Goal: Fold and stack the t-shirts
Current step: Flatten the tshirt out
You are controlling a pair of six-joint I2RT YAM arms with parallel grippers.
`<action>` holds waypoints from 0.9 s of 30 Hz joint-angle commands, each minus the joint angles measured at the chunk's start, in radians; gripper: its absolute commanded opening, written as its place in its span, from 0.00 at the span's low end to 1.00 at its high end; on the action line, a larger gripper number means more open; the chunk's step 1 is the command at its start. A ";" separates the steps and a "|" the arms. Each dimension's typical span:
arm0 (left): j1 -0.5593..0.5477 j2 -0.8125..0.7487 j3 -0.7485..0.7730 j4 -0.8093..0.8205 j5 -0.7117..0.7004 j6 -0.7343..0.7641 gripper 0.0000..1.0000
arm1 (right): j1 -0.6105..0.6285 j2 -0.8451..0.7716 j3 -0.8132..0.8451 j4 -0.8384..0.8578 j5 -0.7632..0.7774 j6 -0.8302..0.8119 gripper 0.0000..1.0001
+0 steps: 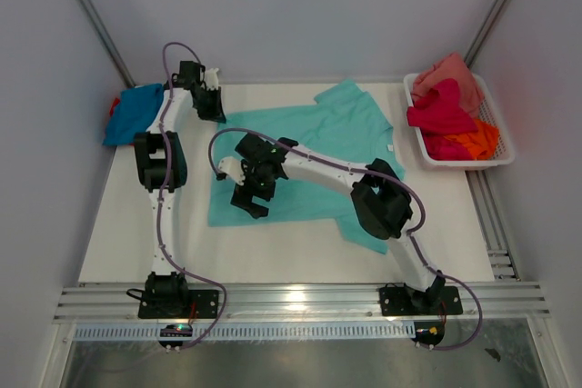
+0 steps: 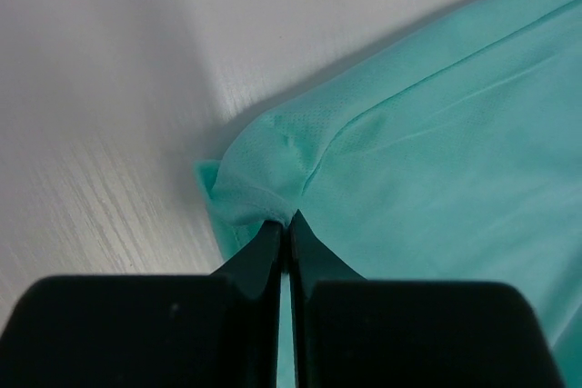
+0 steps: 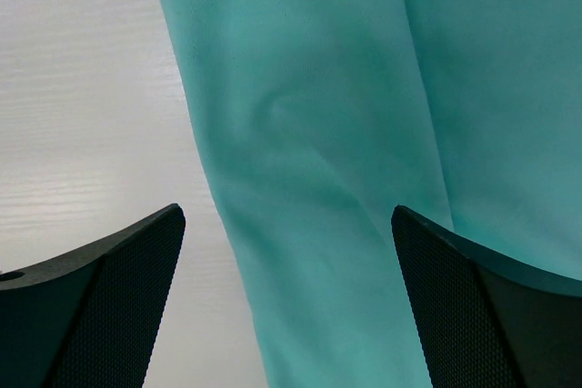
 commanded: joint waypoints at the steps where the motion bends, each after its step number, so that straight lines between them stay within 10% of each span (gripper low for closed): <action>1: 0.000 0.001 0.019 0.050 0.049 -0.023 0.00 | 0.003 -0.035 -0.050 0.080 0.078 0.071 1.00; 9: 0.000 -0.004 0.019 0.069 0.092 -0.068 0.00 | 0.006 0.016 -0.035 0.222 0.351 0.178 0.99; 27: 0.000 -0.013 -0.002 0.092 0.074 -0.068 0.00 | 0.007 0.021 -0.184 0.240 0.365 0.264 0.99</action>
